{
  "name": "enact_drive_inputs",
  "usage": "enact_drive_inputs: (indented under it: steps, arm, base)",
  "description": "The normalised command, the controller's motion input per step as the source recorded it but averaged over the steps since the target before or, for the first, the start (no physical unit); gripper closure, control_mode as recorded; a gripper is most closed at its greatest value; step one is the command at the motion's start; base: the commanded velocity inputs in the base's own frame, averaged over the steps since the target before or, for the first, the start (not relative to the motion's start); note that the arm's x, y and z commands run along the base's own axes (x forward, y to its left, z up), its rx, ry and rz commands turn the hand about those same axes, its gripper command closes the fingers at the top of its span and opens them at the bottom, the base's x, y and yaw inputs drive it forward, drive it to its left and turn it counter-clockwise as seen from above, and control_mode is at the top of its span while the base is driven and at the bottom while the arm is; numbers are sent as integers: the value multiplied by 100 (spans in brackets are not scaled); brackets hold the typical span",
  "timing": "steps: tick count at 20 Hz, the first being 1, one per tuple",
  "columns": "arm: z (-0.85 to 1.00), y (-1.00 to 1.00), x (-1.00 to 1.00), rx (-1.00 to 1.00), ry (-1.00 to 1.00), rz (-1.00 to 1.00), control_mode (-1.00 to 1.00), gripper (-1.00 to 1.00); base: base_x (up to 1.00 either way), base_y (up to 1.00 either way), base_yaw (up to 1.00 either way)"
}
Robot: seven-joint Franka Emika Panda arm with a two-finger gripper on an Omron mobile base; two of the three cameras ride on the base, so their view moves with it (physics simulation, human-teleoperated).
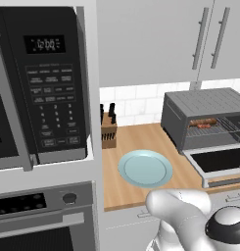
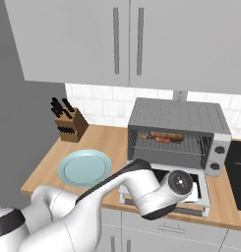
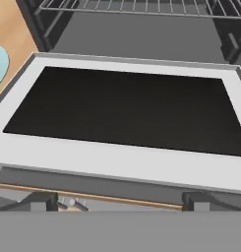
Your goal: Pick up the kebab skewer and baguette bread, and place them inside the toaster oven. Close the toaster oven door and start by setting the timer.
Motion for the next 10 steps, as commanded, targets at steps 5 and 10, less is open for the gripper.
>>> enact_drive_inputs:
  steps: [5, 10]
  arm:
    - [-58, 3, -14, 0, -2, 0, -100, -100]
    - [-24, 11, -34, 0, -5, -2, -100, -100]
  base:
    - [0, 0, 0]
    - [0, 0, 0]
